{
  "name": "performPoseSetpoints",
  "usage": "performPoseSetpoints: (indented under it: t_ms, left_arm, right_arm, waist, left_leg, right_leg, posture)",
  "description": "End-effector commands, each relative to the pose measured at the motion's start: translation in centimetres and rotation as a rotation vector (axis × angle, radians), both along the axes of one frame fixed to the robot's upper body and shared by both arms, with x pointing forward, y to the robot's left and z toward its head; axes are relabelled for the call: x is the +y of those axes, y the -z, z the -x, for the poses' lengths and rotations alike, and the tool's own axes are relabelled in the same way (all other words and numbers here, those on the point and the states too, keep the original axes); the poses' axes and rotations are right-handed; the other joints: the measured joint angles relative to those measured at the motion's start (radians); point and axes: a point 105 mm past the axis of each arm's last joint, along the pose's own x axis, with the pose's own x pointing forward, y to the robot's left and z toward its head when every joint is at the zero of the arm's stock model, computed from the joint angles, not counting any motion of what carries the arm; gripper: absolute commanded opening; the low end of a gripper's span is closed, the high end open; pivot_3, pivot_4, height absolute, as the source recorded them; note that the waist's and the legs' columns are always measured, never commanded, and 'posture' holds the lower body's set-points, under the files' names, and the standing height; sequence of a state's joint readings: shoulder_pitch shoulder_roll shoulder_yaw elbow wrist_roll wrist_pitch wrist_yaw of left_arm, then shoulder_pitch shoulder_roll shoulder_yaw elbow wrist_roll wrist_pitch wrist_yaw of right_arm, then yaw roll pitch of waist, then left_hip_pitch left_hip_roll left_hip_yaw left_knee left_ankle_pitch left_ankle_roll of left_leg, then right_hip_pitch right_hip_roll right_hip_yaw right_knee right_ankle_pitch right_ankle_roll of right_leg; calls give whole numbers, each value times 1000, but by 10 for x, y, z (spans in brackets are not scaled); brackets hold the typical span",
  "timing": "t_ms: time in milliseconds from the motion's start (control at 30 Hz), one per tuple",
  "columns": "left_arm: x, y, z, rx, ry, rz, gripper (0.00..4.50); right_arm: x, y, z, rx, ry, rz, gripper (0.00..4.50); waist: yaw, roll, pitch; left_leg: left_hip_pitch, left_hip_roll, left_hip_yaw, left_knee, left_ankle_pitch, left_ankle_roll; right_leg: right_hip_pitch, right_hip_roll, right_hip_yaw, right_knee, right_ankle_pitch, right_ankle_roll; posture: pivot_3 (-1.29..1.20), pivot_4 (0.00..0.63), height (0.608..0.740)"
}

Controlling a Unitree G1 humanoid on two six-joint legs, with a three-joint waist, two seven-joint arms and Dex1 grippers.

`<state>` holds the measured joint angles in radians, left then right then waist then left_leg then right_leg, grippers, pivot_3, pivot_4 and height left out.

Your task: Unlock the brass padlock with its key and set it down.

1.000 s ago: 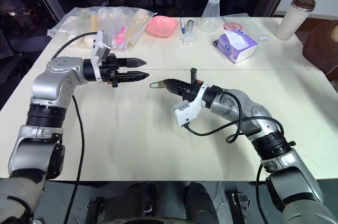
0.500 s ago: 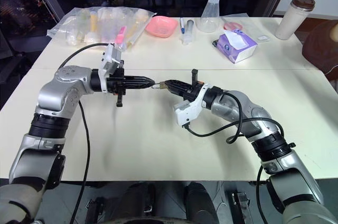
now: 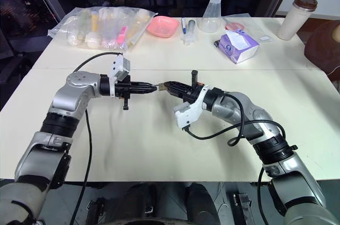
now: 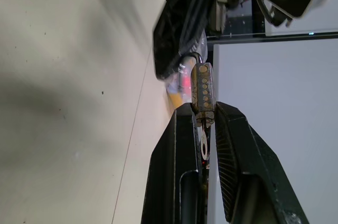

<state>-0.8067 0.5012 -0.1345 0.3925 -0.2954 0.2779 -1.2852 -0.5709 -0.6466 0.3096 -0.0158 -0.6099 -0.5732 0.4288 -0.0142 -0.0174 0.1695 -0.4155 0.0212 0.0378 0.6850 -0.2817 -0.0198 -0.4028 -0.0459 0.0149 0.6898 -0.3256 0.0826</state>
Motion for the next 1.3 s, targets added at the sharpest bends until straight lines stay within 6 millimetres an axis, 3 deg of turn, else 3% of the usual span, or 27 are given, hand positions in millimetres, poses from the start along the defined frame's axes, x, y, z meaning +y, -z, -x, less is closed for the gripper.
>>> performPoseSetpoints:
  t_ms: [33, 267, 633, 733, 933, 1100, 1300]
  left_arm:
    - [4, -11, 0, -42, 8, 1, 20]
    - [53, 2, -2, -26, -122, -82, 20]
    - [73, 4, 11, -30, -212, -85, 20]
    - [71, 5, 12, -33, -212, -86, 0]
    - [65, 6, 14, -26, -197, -78, 0]
    - [67, 5, 17, -7, -184, -88, 0]
    - [73, 2, 26, -4, -166, -107, 0]
  right_arm:
    - [1, -11, 3, -23, -13, -39, 0]
    - [-7, 20, -24, 57, 66, -44, 0]
    - [-15, 70, -65, 142, 159, 4, 0]
    - [-14, 84, -63, 183, 141, 78, 1325]
    - [-14, 86, -53, 220, 107, 110, 4320]
    - [-32, 67, -32, 293, 105, 91, 4421]
    - [-59, 32, -11, 592, 208, -132, 4421]
  waist:
    - [0, 0, 0]
    - [-6, 0, 0]
    - [-6, 0, 0]
    - [-6, 0, 0]
    - [-7, 0, -1]
    - [0, -1, -1]
    - [0, -1, -1]
  left_leg:
    - [0, 0, 0, 0, 0, 0]
    - [1, 1, 1, -1, 0, 0]
    - [1, 1, 4, 0, 0, 0]
    - [1, 1, 5, 0, 0, 0]
    - [2, 2, 6, 0, 0, 0]
    - [3, 1, 6, 0, 0, 0]
    - [3, 2, 6, 0, -1, 2]
  right_leg:
    - [0, 0, 0, 0, 0, 0]
    - [-1, 1, 0, 1, 0, 0]
    - [-3, 0, 2, 4, 0, 0]
    - [-5, 0, 3, 7, 0, 0]
    - [-4, 0, 3, 8, 0, 0]
    - [-4, -1, 3, 8, 0, 0]
    - [-3, 0, 3, 7, 0, 0]
  posture:
    - [0, 150, 715]
    - [0, 150, 715]
    - [0, 150, 715]
    - [0, 150, 715]
    - [0, 150, 715]
    - [0, 150, 715]
    - [0, 150, 715]
